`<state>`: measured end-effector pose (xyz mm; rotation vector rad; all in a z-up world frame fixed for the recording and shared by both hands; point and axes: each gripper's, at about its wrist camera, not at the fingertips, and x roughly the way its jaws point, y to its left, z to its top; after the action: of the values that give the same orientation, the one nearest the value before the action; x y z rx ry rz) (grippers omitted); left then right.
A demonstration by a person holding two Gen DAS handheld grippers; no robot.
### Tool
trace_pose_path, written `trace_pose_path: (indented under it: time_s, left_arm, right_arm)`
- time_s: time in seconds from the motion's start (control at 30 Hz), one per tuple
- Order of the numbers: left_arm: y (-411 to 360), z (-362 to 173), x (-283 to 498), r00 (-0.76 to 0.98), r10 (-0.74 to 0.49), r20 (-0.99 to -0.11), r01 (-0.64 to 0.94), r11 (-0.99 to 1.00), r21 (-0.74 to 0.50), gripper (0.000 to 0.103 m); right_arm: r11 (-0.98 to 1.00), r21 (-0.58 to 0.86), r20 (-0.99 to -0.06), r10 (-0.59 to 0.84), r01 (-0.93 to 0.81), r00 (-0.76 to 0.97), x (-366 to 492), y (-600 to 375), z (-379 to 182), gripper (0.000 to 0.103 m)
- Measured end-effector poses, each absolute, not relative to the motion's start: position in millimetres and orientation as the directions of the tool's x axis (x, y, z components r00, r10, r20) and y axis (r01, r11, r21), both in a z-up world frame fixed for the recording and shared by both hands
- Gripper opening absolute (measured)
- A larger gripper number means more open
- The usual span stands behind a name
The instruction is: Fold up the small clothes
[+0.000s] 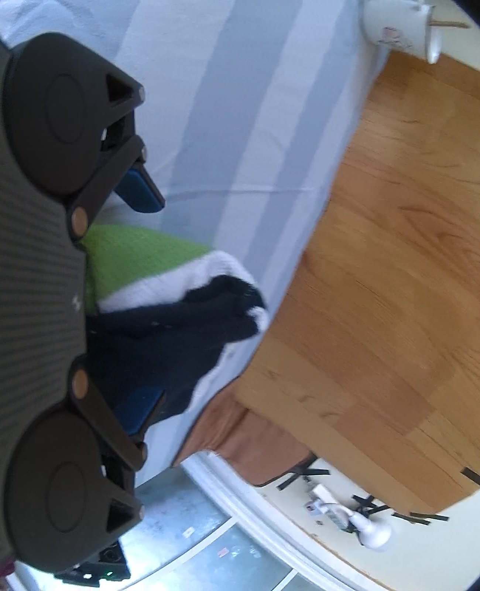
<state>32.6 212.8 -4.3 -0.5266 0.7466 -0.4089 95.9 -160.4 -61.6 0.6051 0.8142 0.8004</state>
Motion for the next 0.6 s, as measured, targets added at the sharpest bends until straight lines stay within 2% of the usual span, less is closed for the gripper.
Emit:
trace_pose_path:
  time_s: [0.13,0.27,0.3,0.33,0.43,0.6]
  left_arm:
    - [202,-17,41,0.564,-0.596,-0.571,0.197,0.769,-0.608,0.103]
    - [183,-15,41,0.525,-0.615,-0.588,0.258,0.774,-0.578,0.102]
    - [179,-15,42,0.526,-0.613,-0.590,0.260,0.776,-0.575,0.102]
    - [177,-15,43,0.526,-0.618,-0.585,0.258,0.771,-0.582,0.102]
    - [172,-11,48,0.540,-0.631,-0.558,0.248,0.752,-0.611,0.099]
    - [150,16,70,0.580,-0.640,-0.505,0.311,0.746,-0.589,0.092]
  right_arm:
    - [0.571,0.704,-0.413,0.812,-0.422,0.412,100,-147,-60,0.081]
    - [0.570,0.677,-0.403,0.816,-0.466,0.413,102,-134,-61,0.083]
    - [0.572,0.669,-0.402,0.816,-0.475,0.416,102,-131,-61,0.079]
    - [0.574,0.666,-0.398,0.814,-0.477,0.424,102,-130,-63,0.068]
    - [0.553,0.667,-0.338,0.822,-0.498,0.459,99,-135,-62,0.048]
    - [0.584,0.577,-0.251,0.792,-0.571,0.556,105,-145,-37,0.044]
